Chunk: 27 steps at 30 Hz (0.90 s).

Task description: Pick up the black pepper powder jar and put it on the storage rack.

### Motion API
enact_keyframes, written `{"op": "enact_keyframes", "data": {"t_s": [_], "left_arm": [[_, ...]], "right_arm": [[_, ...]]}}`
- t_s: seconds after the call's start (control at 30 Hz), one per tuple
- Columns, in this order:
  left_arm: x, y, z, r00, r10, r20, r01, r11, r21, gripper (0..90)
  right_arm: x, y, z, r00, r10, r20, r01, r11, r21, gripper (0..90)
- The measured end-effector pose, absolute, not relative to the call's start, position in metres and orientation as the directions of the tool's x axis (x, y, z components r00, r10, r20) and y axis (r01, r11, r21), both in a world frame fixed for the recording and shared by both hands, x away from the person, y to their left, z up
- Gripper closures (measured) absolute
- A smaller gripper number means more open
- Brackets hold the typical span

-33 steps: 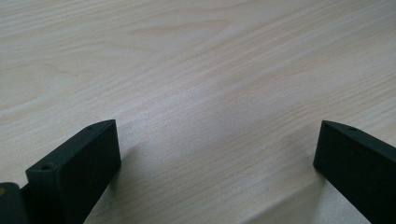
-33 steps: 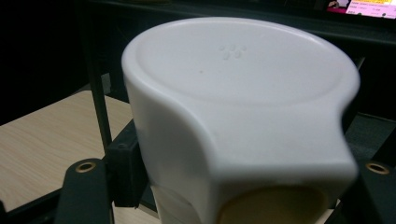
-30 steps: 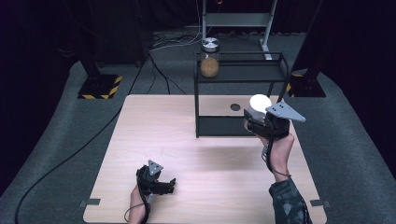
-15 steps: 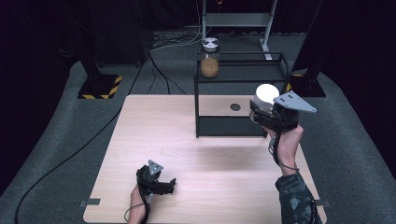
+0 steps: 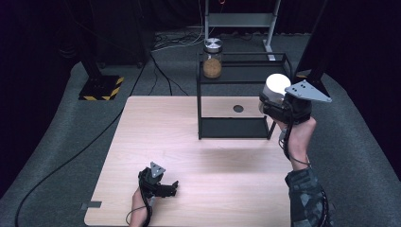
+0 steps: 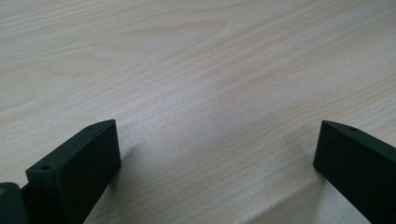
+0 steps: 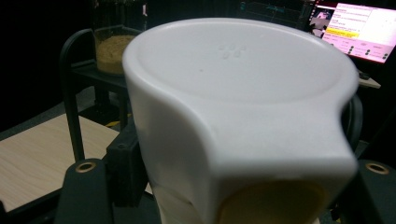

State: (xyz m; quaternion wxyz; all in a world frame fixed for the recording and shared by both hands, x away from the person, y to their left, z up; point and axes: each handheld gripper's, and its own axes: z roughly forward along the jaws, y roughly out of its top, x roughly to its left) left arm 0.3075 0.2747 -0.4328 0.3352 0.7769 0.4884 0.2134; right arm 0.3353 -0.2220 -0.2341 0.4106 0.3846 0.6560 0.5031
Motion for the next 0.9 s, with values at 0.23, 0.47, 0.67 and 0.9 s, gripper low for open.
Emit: {"op": "enact_keyframes", "data": {"t_s": [0.23,0.47,0.67,0.9], "left_arm": [[0.308,0.275,-0.433,0.433,0.901,0.003,0.615,-0.298,0.73,0.1],[0.307,0.275,-0.433,0.434,0.901,0.003,0.614,-0.299,0.73,0.1],[0.308,0.275,-0.433,0.436,0.9,0.002,0.614,-0.299,0.73,0.1],[0.308,0.275,-0.433,0.439,0.899,0.002,0.613,-0.301,0.73,0.1]], "right_arm": [[0.335,-0.224,-0.219,-0.353,0.921,-0.165,0.073,0.203,0.976,29.8],[0.337,-0.223,-0.203,-0.346,0.92,-0.184,0.062,0.219,0.974,29.9],[0.34,-0.221,-0.191,-0.338,0.92,-0.199,0.055,0.231,0.971,29.9],[0.347,-0.22,-0.178,-0.34,0.918,-0.201,0.061,0.235,0.97,29.8]]}}
